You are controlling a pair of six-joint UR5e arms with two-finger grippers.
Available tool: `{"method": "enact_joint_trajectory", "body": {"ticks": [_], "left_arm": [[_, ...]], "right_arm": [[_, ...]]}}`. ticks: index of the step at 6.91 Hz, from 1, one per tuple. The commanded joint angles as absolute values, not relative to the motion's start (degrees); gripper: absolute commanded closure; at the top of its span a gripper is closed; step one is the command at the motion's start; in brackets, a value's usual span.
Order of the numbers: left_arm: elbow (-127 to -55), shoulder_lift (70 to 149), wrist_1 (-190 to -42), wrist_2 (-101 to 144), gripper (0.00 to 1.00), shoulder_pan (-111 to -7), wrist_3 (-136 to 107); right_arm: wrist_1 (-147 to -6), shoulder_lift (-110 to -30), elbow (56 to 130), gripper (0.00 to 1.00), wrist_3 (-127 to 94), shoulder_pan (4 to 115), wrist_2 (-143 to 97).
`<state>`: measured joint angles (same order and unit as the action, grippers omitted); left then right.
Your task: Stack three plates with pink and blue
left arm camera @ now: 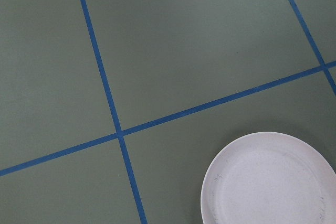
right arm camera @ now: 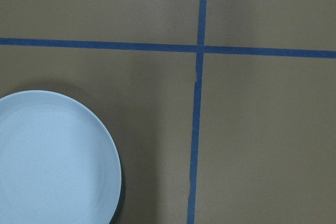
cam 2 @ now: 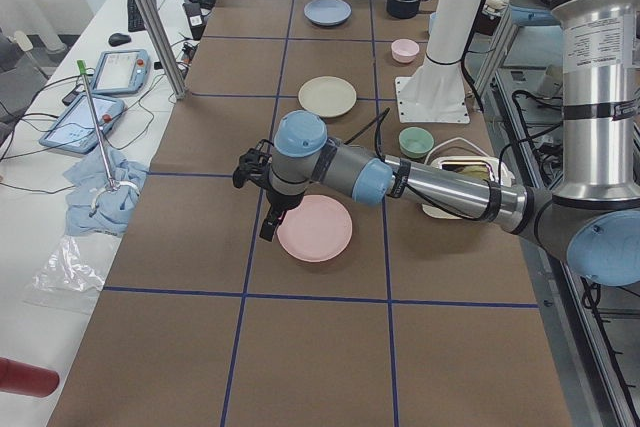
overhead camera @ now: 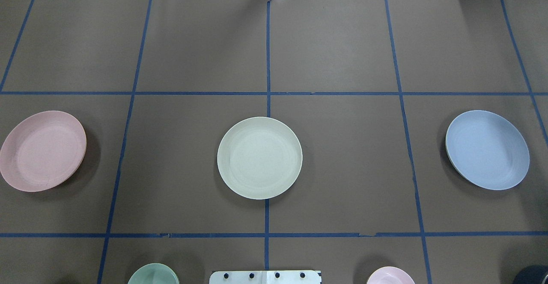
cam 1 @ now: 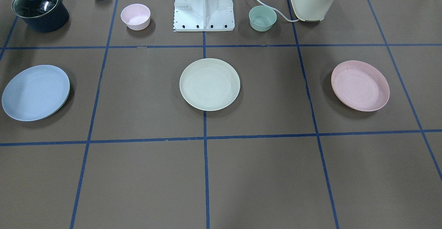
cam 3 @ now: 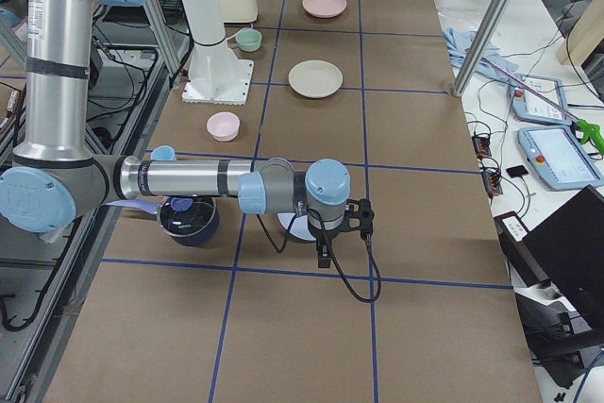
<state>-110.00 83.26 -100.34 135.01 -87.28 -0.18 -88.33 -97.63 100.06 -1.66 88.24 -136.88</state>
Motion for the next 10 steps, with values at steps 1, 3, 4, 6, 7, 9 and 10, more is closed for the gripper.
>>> {"method": "enact_joint_trajectory", "body": {"ticks": [1,3,4,6,7,9,10], "left_arm": [[-109.95,82.36,-100.89,135.09,0.0,-87.19,-0.17],[-109.86,82.27,-100.99,135.52,0.0,-86.84,-0.35],[-109.6,82.27,-100.55,135.61,0.0,-86.75,-0.7],[-108.46,82.44,-101.16,135.09,0.01,-84.31,-7.73],[-105.24,83.4,-101.25,135.78,0.01,-84.11,-8.08],[-98.82,85.69,-103.69,135.79,0.01,-82.8,-8.17],[-94.53,85.87,-108.32,135.79,0.01,-80.97,-8.78]], "right_arm": [[-88.07,-97.56,99.76,0.0,-1.67,88.24,-136.85],[-88.15,-97.65,99.93,0.0,-1.67,88.15,-138.93],[-88.07,-97.73,99.67,0.0,-1.41,88.15,-139.22],[-85.45,-97.91,99.5,0.0,-1.4,88.07,-139.39],[-84.99,-97.91,99.49,0.0,-1.32,88.07,-139.39],[-83.68,-97.91,99.58,0.0,-1.32,88.07,-139.48],[-82.71,-97.91,99.49,0.0,-1.32,87.89,-139.57]]}}
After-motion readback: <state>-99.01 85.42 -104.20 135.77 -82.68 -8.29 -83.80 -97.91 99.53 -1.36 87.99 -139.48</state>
